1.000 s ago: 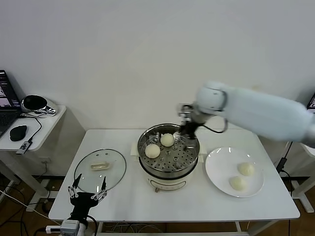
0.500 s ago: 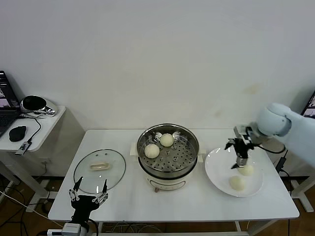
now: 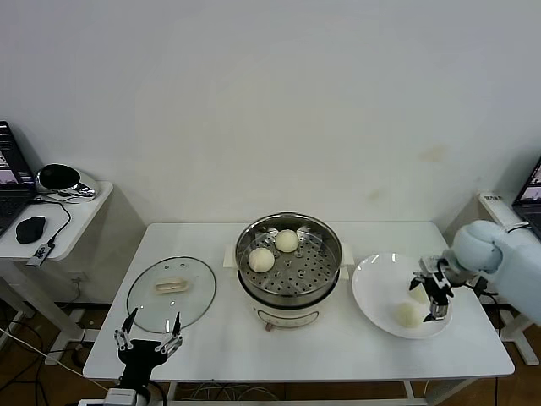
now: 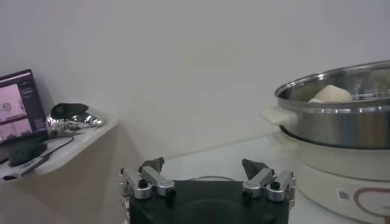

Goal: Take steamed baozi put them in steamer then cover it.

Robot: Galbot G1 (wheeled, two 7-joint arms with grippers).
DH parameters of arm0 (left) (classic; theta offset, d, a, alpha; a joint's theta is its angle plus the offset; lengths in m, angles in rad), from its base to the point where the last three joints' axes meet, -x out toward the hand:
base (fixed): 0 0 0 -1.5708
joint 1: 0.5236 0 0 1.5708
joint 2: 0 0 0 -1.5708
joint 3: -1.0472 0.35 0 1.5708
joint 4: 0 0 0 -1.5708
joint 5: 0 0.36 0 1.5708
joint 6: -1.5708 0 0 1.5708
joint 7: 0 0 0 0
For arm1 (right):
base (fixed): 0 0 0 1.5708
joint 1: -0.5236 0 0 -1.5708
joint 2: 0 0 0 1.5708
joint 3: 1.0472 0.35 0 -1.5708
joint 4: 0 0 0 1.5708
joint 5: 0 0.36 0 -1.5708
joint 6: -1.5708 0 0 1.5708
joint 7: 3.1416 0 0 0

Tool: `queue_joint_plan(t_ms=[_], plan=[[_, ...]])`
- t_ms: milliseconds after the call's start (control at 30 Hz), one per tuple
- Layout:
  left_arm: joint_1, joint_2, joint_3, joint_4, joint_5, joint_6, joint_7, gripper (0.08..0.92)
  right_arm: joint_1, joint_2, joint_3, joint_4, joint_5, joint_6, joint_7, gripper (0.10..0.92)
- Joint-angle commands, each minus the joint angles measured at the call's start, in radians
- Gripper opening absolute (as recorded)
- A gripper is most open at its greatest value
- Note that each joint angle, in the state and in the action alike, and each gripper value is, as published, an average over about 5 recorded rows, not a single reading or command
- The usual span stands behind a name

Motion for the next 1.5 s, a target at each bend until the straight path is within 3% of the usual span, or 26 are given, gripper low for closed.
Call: queue_joint_plan(t_ms=[33,467,867,1233,1500], plan=[[0.001,-0.002,-0.001,0.001,0.002,0.000,0.000,0.823,-0.094,0.079,0.059,-0.082,-0.068,0.028,0.017,0.823],[0.004,-0.006,-0.009,0.003,0.000,-0.003,0.000,0.823,-0.103,0.129,0.070,-0.124,-0.110,0.023,0.037,0.795],[0.007,-0.009,-0.011,-0.001,0.000,-0.003,0.000,0.823,-0.076,0.104,0.067,-0.101,-0.097,0.013,0.013,0.593],[0.002,-0.001,-0.013,-0.013,-0.003,-0.002,0.000,0.823,0.228,0.019,-0.044,-0.025,0.054,0.008,-0.074,0.569],[-0.009,0.011,-0.009,-0.018,-0.011,0.001,0.001,0.823,0.529,0.117,-0.138,-0.053,0.182,0.028,-0.122,0.568]])
